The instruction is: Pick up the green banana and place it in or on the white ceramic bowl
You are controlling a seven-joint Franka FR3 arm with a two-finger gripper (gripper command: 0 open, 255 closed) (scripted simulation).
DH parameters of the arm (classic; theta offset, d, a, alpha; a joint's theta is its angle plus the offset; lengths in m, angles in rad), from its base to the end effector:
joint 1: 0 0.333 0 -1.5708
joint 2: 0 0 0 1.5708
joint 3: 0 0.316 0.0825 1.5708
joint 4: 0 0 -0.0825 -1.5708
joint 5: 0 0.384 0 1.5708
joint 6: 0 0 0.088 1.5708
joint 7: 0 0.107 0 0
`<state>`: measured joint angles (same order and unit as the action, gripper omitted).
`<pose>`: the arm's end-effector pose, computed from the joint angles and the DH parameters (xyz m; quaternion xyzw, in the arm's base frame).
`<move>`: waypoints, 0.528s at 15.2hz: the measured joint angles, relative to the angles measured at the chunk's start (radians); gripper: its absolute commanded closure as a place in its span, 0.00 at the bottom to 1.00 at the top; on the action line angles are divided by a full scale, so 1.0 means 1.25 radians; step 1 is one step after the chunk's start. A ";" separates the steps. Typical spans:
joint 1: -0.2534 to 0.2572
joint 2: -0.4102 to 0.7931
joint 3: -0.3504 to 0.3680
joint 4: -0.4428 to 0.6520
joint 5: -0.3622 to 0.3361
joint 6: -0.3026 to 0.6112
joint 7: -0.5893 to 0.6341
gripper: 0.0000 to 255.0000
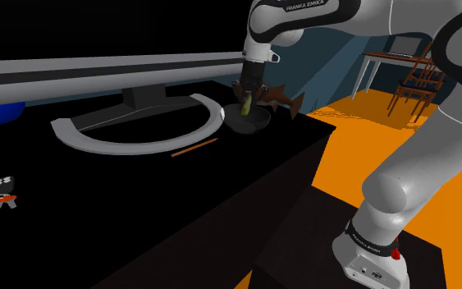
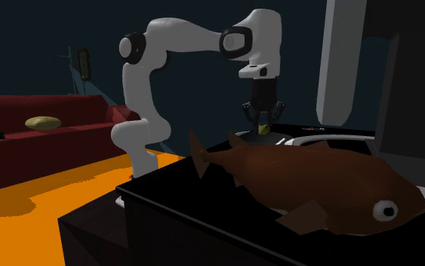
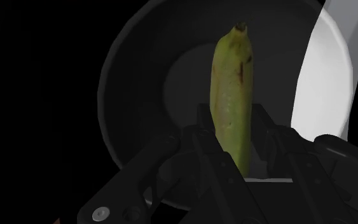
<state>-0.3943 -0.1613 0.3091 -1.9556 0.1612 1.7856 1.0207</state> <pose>0.5124 -0.0216 0.5420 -0.8391 0.5412 0.0312 0.0449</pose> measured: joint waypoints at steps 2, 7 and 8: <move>0.000 0.000 0.001 -0.012 0.000 0.012 -0.001 1.00; 0.001 0.002 0.001 -0.017 0.000 0.019 -0.001 1.00; 0.001 0.002 0.001 -0.017 0.000 0.019 -0.001 1.00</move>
<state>-0.3933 -0.1589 0.3109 -1.9768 0.1617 1.8096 1.0196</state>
